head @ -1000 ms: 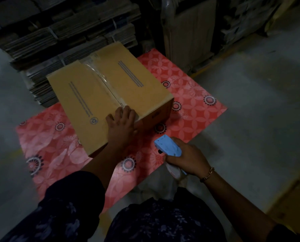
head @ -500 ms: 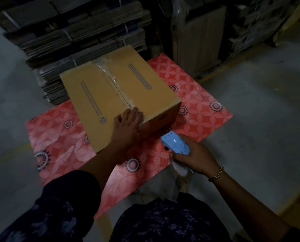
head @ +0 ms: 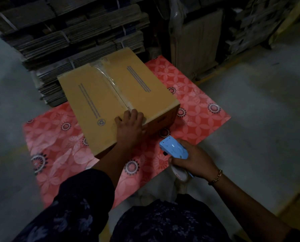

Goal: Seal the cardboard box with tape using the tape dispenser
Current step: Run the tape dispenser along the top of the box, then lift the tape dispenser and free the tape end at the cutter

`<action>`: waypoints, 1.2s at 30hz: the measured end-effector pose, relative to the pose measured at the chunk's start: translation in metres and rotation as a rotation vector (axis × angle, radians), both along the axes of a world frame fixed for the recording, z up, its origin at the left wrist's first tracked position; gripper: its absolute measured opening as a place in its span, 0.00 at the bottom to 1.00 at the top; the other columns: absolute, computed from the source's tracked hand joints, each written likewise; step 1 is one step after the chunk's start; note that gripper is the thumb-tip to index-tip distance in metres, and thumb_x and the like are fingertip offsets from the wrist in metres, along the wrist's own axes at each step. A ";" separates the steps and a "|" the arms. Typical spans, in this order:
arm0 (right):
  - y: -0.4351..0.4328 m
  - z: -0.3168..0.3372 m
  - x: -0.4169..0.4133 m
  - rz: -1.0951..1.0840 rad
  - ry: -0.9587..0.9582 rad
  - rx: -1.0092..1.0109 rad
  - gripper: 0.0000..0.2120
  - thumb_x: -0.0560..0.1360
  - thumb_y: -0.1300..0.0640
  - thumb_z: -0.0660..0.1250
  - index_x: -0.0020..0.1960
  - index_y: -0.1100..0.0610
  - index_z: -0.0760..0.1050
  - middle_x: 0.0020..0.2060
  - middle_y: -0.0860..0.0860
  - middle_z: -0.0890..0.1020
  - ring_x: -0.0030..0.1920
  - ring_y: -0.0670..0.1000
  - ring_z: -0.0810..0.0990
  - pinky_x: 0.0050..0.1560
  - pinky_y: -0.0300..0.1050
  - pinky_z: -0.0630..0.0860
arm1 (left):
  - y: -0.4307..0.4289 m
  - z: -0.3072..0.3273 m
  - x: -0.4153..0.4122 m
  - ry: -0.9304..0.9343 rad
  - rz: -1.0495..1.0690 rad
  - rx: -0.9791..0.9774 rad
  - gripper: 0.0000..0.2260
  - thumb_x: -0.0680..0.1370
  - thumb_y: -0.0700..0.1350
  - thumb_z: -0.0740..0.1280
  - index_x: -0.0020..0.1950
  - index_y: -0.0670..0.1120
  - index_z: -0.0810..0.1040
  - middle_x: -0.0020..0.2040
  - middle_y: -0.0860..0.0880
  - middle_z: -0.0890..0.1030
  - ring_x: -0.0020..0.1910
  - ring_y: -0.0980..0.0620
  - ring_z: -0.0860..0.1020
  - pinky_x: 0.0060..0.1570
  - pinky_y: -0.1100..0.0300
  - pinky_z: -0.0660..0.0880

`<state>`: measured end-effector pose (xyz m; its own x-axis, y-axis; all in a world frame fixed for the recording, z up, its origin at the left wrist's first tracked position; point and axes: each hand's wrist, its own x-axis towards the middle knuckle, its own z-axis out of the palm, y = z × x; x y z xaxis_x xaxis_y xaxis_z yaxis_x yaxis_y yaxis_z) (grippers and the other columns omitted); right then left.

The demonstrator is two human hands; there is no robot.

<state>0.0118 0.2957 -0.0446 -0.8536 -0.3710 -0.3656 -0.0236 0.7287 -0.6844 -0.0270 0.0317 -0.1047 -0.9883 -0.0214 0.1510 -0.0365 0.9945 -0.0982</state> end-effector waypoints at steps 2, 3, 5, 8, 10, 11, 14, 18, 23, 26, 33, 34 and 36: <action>-0.001 0.000 0.000 0.001 0.000 0.000 0.29 0.70 0.45 0.75 0.69 0.42 0.73 0.54 0.40 0.83 0.50 0.43 0.82 0.42 0.31 0.70 | 0.002 0.003 -0.001 -0.021 0.001 0.004 0.21 0.74 0.58 0.64 0.59 0.45 0.68 0.61 0.41 0.74 0.56 0.40 0.72 0.50 0.41 0.69; -0.002 0.000 0.000 0.003 0.004 0.001 0.29 0.70 0.45 0.75 0.70 0.42 0.73 0.54 0.40 0.84 0.50 0.44 0.82 0.42 0.30 0.70 | 0.003 0.004 -0.001 -0.028 -0.004 0.003 0.20 0.74 0.57 0.63 0.58 0.45 0.67 0.60 0.41 0.74 0.56 0.40 0.72 0.49 0.41 0.69; -0.004 0.002 -0.001 0.012 0.015 0.003 0.30 0.70 0.45 0.75 0.70 0.42 0.72 0.55 0.41 0.84 0.50 0.44 0.82 0.42 0.29 0.69 | -0.001 0.004 0.000 -0.039 -0.018 0.011 0.21 0.73 0.56 0.64 0.59 0.45 0.67 0.60 0.41 0.74 0.56 0.40 0.72 0.49 0.41 0.69; -0.005 0.005 -0.002 0.021 0.031 0.007 0.29 0.70 0.45 0.75 0.70 0.41 0.72 0.54 0.41 0.84 0.50 0.44 0.82 0.40 0.27 0.69 | -0.011 0.004 0.003 -0.012 -0.050 0.041 0.27 0.72 0.63 0.68 0.61 0.46 0.71 0.64 0.44 0.75 0.59 0.41 0.73 0.50 0.43 0.68; -0.006 0.007 -0.004 0.026 0.036 0.001 0.28 0.70 0.46 0.75 0.69 0.41 0.72 0.54 0.41 0.84 0.50 0.44 0.82 0.43 0.32 0.74 | -0.016 0.002 0.006 0.040 -0.064 0.088 0.27 0.76 0.67 0.61 0.63 0.47 0.74 0.67 0.46 0.76 0.62 0.42 0.74 0.51 0.44 0.68; -0.006 0.006 -0.005 0.027 0.035 -0.001 0.28 0.70 0.45 0.75 0.69 0.41 0.73 0.54 0.42 0.84 0.51 0.45 0.83 0.47 0.37 0.77 | -0.017 0.002 0.006 0.054 -0.065 0.089 0.27 0.78 0.67 0.58 0.64 0.48 0.74 0.68 0.46 0.77 0.63 0.42 0.74 0.51 0.44 0.68; -0.008 0.007 -0.008 0.048 0.015 0.003 0.27 0.68 0.43 0.74 0.67 0.41 0.73 0.55 0.43 0.85 0.52 0.46 0.84 0.53 0.50 0.80 | -0.016 0.000 0.006 0.037 -0.066 0.019 0.27 0.78 0.66 0.57 0.65 0.46 0.73 0.69 0.44 0.76 0.64 0.41 0.74 0.51 0.44 0.68; -0.012 0.012 -0.013 0.074 0.002 0.003 0.28 0.65 0.40 0.72 0.65 0.40 0.74 0.54 0.42 0.85 0.52 0.46 0.84 0.54 0.53 0.80 | -0.016 0.002 0.006 -0.056 -0.074 -0.020 0.28 0.77 0.64 0.58 0.67 0.44 0.70 0.70 0.42 0.74 0.65 0.39 0.73 0.51 0.43 0.68; -0.010 0.023 -0.023 0.113 0.012 0.029 0.33 0.62 0.34 0.69 0.66 0.41 0.74 0.55 0.44 0.85 0.51 0.48 0.84 0.53 0.53 0.80 | -0.018 0.003 0.005 -0.166 -0.098 -0.017 0.35 0.68 0.57 0.74 0.69 0.44 0.66 0.72 0.39 0.72 0.66 0.38 0.71 0.53 0.41 0.69; -0.006 0.035 -0.030 0.140 0.027 0.055 0.30 0.66 0.40 0.74 0.67 0.39 0.73 0.55 0.42 0.84 0.53 0.48 0.83 0.53 0.48 0.79 | -0.019 0.007 0.004 -0.182 -0.114 -0.037 0.37 0.65 0.53 0.75 0.68 0.43 0.66 0.71 0.38 0.72 0.65 0.37 0.72 0.51 0.41 0.69; 0.004 0.061 -0.067 0.258 0.043 0.113 0.28 0.69 0.44 0.76 0.67 0.43 0.74 0.52 0.41 0.82 0.51 0.47 0.81 0.49 0.45 0.78 | -0.025 0.024 0.002 -0.286 -0.112 0.101 0.50 0.65 0.69 0.69 0.79 0.48 0.51 0.82 0.42 0.58 0.78 0.39 0.58 0.66 0.37 0.60; 0.005 0.064 -0.074 0.283 0.040 0.133 0.29 0.69 0.44 0.76 0.68 0.44 0.73 0.52 0.40 0.81 0.51 0.47 0.80 0.48 0.43 0.77 | -0.022 0.033 0.003 -0.293 -0.119 0.173 0.55 0.63 0.74 0.68 0.81 0.50 0.50 0.83 0.44 0.54 0.80 0.41 0.54 0.69 0.36 0.55; 0.006 0.074 -0.089 0.341 0.027 0.161 0.36 0.69 0.44 0.77 0.74 0.47 0.68 0.61 0.42 0.78 0.58 0.49 0.79 0.55 0.45 0.77 | -0.003 0.059 0.008 -0.268 -0.173 0.330 0.58 0.61 0.78 0.66 0.82 0.52 0.48 0.83 0.48 0.51 0.80 0.45 0.51 0.72 0.38 0.50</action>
<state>-0.0770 0.3016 0.0290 -0.7012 -0.5751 -0.4214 -0.2998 0.7741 -0.5576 -0.0186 0.0283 -0.0454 -0.9849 0.1432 -0.0974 0.1162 0.9635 0.2410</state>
